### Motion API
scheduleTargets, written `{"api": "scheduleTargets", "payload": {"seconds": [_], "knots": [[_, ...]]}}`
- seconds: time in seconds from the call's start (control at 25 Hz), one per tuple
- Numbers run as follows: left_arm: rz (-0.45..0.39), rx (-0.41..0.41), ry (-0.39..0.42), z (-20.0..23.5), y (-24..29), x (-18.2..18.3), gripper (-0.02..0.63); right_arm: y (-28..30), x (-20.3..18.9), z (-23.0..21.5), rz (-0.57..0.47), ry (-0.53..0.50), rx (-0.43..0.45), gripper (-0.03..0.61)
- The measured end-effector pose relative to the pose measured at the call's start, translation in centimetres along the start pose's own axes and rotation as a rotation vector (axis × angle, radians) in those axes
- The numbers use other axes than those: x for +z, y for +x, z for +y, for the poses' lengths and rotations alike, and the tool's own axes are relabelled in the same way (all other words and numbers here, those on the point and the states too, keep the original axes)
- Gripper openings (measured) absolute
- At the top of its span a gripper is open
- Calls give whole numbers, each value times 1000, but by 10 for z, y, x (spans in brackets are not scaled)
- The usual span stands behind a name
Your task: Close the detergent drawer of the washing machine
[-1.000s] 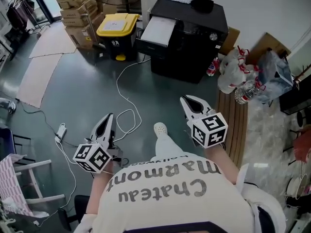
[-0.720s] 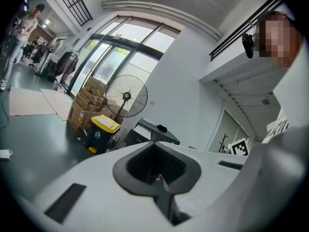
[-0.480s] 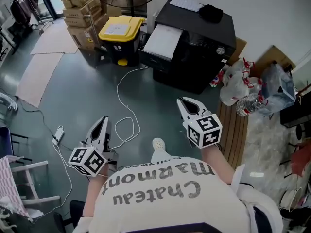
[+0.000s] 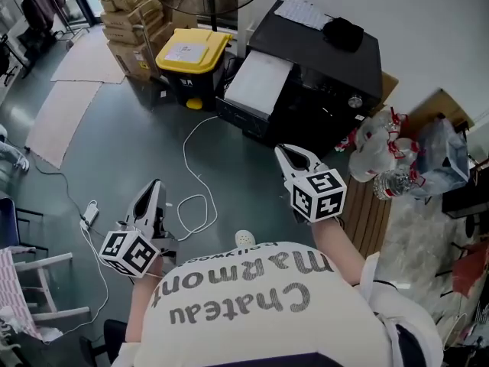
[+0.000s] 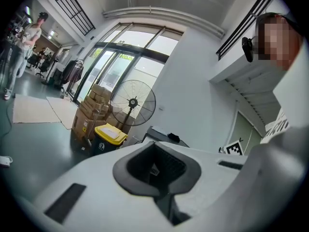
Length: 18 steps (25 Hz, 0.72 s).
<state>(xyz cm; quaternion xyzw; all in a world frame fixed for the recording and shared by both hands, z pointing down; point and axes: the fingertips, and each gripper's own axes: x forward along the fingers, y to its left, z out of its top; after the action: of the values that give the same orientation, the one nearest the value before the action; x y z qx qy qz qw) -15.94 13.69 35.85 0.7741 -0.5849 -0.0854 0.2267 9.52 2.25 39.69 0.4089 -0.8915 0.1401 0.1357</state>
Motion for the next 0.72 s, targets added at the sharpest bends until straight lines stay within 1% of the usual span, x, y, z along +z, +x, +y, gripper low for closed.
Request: {"api": "scheduleTargets", "payload": {"seconds": [0.12,0.24,0.32,0.44,0.48,0.52,0.56,0.6,0.72], "knots": [[7,20,-4,5,16,-5,8,22,-28,-17,67,50,34,31],[15,48,-10,14,28,-11,8,44,-51,-32,130,67,69,32],[28,57,-13,18,34,-14,8,58,-58,-41,157,66,78,34],[47,76,-25,22,38,-18,8,72,-61,-54,165,61,67,38],[50,85,-26,24,38,-19,8,75,-62,-57,163,60,62,47],[53,92,-24,26,38,-19,8,78,-62,-59,160,59,58,77],[55,97,-22,29,39,-19,8,82,-62,-62,159,60,55,143],[57,102,-22,33,41,-19,8,86,-63,-64,160,61,53,160],[61,105,-32,42,54,-17,8,98,-64,-73,165,63,37,160]]}}
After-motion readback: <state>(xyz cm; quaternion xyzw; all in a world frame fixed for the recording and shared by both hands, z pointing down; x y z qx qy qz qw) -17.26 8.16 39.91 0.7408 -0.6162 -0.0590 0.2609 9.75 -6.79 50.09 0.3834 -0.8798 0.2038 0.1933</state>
